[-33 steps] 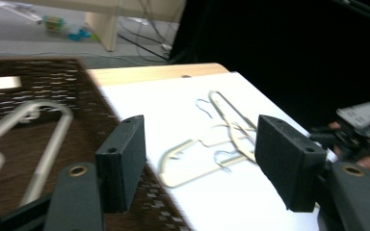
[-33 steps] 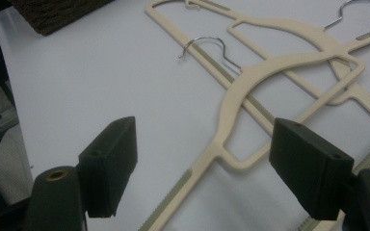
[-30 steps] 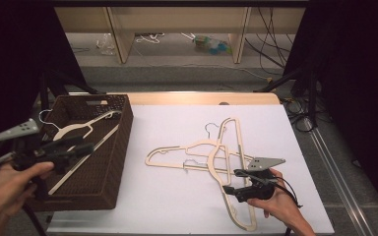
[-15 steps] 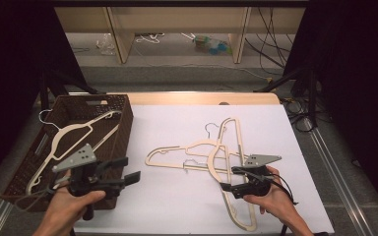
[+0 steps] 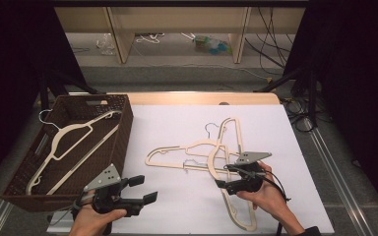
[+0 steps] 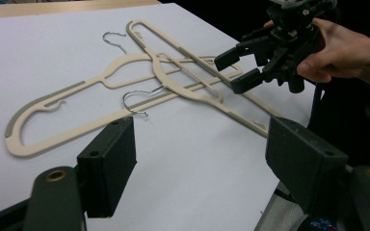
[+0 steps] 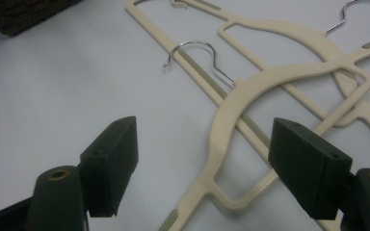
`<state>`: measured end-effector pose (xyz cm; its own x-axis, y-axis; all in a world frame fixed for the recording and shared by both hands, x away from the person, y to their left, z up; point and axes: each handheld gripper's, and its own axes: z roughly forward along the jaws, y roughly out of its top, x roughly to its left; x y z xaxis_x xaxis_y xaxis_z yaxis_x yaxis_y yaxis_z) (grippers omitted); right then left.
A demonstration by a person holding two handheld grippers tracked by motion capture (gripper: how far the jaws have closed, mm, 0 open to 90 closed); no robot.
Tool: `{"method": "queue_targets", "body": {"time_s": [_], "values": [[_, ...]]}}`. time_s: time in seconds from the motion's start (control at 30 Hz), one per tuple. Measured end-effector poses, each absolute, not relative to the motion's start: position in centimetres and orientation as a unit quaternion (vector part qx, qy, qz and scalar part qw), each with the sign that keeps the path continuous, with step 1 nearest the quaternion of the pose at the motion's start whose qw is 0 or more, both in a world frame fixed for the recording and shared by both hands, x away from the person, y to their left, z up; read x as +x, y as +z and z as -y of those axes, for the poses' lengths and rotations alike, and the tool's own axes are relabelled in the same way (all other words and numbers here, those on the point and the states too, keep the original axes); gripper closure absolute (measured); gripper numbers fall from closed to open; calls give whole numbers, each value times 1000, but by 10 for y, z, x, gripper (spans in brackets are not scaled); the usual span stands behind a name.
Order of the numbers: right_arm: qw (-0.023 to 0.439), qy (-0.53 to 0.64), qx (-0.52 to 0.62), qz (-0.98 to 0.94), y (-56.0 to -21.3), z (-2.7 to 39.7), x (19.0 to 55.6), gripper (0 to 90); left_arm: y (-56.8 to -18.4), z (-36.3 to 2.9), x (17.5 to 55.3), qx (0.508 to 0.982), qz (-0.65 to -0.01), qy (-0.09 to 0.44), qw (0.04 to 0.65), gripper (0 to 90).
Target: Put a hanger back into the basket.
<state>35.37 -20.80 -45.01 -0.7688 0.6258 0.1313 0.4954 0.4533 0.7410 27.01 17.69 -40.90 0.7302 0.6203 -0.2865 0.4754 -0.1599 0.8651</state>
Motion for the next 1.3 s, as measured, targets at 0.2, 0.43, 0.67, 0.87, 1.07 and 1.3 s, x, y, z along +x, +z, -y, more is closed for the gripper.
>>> {"method": "queue_targets", "body": {"time_s": [0.2, 0.43, 0.67, 0.87, 1.07, 1.3], "values": [[78, 390, 333, -855, -454, 202, 357, 275, -423, -175, 266, 759, -358, 69, 539, 240], [82, 376, 340, -858, -457, 199, 360, 279, -435, -172, 261, 760, -356, 68, 539, 227], [83, 370, 344, -859, -462, 194, 362, 279, -439, -173, 261, 759, -356, 73, 541, 202], [78, 359, 342, -865, -462, 193, 364, 280, -440, -175, 261, 758, -358, 77, 540, 179], [81, 354, 343, -866, -467, 190, 368, 294, -440, -175, 261, 759, -356, 81, 539, 179], [72, 329, 362, -869, -473, 187, 373, 352, -441, -175, 261, 757, -359, 76, 541, 179]]}}
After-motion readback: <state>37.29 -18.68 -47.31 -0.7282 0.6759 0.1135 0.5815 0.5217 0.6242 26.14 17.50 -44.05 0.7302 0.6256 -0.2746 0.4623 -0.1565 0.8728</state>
